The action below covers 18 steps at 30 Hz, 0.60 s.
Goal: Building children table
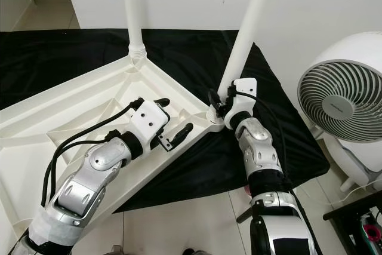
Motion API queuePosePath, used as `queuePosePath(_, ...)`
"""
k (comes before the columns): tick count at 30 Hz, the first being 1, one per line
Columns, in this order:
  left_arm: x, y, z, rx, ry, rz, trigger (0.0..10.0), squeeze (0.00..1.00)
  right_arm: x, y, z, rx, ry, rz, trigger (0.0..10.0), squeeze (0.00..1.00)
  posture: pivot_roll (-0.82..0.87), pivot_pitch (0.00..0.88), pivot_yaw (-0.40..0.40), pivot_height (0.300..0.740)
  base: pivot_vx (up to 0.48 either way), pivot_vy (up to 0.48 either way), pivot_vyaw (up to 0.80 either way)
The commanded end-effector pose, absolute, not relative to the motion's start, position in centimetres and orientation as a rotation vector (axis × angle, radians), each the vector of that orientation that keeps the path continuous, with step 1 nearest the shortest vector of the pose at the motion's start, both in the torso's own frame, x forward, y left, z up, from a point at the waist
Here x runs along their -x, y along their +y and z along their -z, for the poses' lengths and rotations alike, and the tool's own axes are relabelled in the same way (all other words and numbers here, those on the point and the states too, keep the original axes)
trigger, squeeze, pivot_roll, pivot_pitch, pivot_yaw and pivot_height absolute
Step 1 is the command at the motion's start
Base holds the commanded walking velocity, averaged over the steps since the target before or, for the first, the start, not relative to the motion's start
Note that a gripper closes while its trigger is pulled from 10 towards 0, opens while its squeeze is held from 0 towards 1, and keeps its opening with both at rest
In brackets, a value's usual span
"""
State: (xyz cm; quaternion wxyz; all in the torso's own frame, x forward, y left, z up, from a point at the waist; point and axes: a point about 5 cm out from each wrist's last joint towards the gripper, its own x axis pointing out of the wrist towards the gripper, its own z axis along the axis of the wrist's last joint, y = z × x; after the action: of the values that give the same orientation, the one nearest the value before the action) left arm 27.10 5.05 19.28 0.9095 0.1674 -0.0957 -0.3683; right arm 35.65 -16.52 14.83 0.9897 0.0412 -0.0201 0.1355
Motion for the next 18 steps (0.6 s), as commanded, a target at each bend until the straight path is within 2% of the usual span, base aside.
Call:
queuePosePath(1, -27.0, 5.1, -19.5, -0.348, -0.201, 0.758, 10.0, 0.00, -33.5, -17.0, -8.6, -0.139, 0.206, -0.219, 10.0, 0.00, 0.18, 0.121, -0.038, 0.740, 0.000, 0.000, 0.00)
queuePosePath(3, -27.0, 5.1, -19.5, -0.349, -0.201, 0.759, 10.0, 0.00, -33.2, -16.7, -8.5, -0.127, 0.191, -0.221, 10.0, 0.00, 0.18, 0.122, -0.037, 0.740, 0.000, 0.000, 0.00)
queuePosePath(4, -27.0, 5.1, -19.5, -0.348, -0.200, 0.759, 10.0, 0.00, -32.6, -16.0, -8.4, -0.002, 0.170, -0.260, 10.0, 0.00, 0.18, 0.124, -0.035, 0.740, 0.000, 0.000, 0.00)
queuePosePath(10, -27.0, 5.1, -19.5, -0.347, -0.201, 0.760, 10.0, 0.00, -32.5, -15.6, -8.6, 0.114, 0.142, -0.315, 10.0, 0.00, 0.17, 0.124, -0.033, 0.740, 0.000, 0.000, 0.00)
queuePosePath(18, -27.1, 5.0, -19.5, -0.345, -0.203, 0.756, 10.0, 0.00, -33.4, -17.2, -8.4, -0.016, 0.215, -0.215, 10.0, 0.00, 0.18, 0.124, -0.042, 0.740, 0.000, 0.000, 0.00)
